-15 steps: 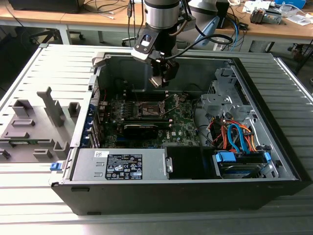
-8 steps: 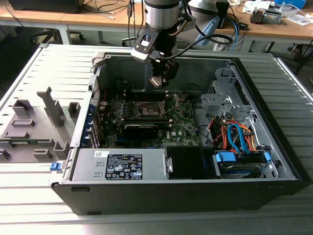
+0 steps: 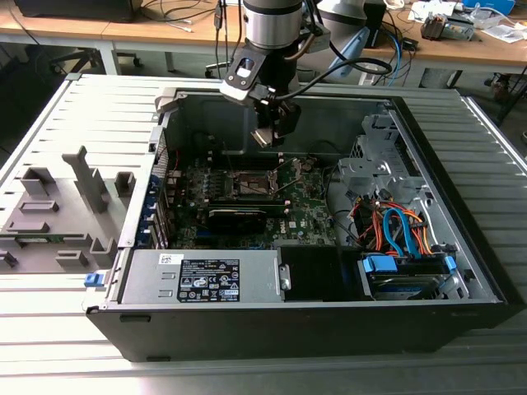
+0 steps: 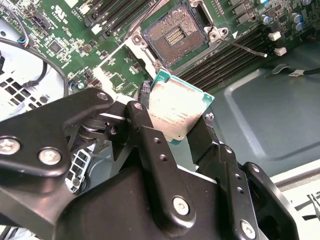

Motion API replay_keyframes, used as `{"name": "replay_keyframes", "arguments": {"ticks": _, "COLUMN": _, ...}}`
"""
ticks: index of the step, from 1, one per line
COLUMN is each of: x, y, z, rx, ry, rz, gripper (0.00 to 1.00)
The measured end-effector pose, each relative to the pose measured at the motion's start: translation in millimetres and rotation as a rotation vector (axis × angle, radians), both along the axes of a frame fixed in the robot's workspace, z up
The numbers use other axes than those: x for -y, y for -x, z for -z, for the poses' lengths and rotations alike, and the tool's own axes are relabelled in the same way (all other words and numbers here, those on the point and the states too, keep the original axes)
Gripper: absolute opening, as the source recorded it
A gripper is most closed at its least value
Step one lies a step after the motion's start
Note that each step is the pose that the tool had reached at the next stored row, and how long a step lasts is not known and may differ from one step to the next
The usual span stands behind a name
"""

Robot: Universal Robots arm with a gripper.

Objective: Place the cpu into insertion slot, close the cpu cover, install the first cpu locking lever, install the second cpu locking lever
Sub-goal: 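Place the cpu into insertion slot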

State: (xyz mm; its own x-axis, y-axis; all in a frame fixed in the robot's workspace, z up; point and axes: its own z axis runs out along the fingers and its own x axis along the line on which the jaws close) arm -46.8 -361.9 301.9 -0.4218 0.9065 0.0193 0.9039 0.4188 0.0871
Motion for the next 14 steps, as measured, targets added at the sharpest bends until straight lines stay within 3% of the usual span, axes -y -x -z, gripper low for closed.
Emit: {"name": "replay_keyframes", "arguments": {"ticks": 14, "x": 0.0, "y": 0.0, "z": 0.0, "rx": 0.0, "ry": 0.0001, "rz": 0.018, "gripper": 0.54}}
